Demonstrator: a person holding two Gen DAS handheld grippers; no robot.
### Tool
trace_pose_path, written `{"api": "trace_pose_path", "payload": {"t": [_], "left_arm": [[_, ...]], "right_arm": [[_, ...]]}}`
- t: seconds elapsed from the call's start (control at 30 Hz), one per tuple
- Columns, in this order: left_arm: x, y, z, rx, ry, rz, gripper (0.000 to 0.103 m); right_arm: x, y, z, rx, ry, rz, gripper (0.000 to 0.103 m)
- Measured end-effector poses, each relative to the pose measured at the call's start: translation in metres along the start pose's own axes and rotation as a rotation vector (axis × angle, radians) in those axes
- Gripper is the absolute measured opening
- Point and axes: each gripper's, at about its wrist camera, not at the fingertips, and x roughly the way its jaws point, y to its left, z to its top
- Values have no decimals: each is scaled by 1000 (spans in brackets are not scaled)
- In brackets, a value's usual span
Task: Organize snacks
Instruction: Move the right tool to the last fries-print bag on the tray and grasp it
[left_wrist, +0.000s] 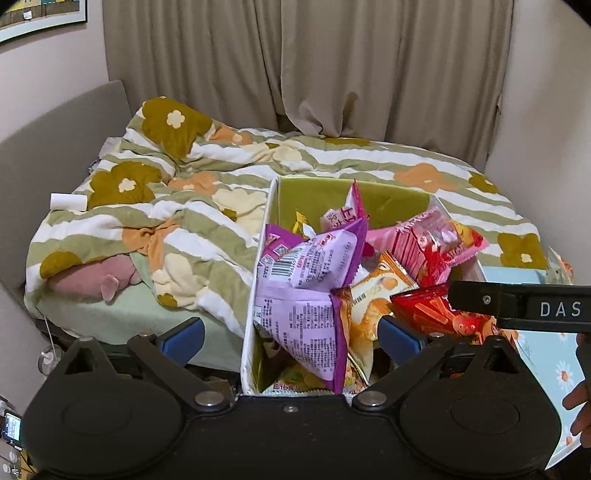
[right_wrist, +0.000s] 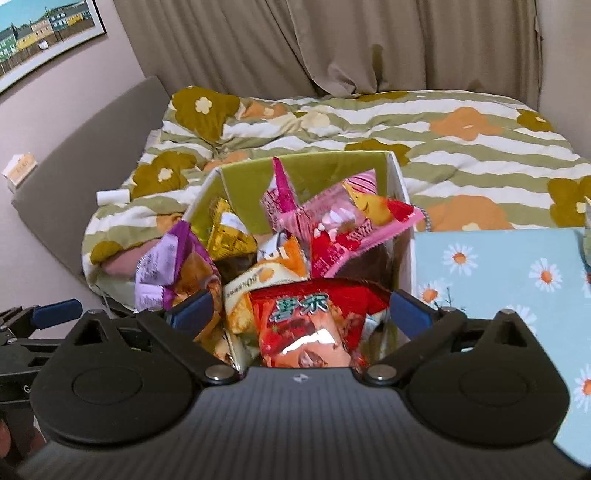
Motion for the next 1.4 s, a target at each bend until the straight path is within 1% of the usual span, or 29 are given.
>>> {"api": "trace_pose_path", "payload": {"t": [0.23, 0.37, 0.47, 0.63, 0.73, 0.83, 1.1, 1.27, 1.4], "left_arm": [[-5, -7, 1, 23, -3, -17, 102], [-10, -18, 3, 27, -5, -20, 102], [-16, -34, 8, 47, -18, -20, 102], [-25, -68, 15, 66, -48, 14, 102], [-29, -98, 17, 50, -57, 13, 102], [-30, -132, 20, 46, -65, -4, 102], [-15, -233, 22, 59, -62, -33, 102], [6, -288, 20, 69, -29, -60, 102], [24, -323, 16, 99, -10, -72, 102]], "right_arm": [[-13, 0, -2, -2, -21, -10, 103], [-24, -7, 0, 5, -43, -4, 103], [-36, -17, 2, 17, -67, 9, 103], [-52, -48, 6, 28, -105, 21, 103], [-62, -79, 9, 26, -124, 21, 103], [-69, -111, 11, 20, -128, 10, 103], [-86, -215, 19, 19, -170, -41, 103], [-84, -278, 23, 19, -160, -82, 103], [-72, -318, 29, 26, -108, -136, 103]]}}
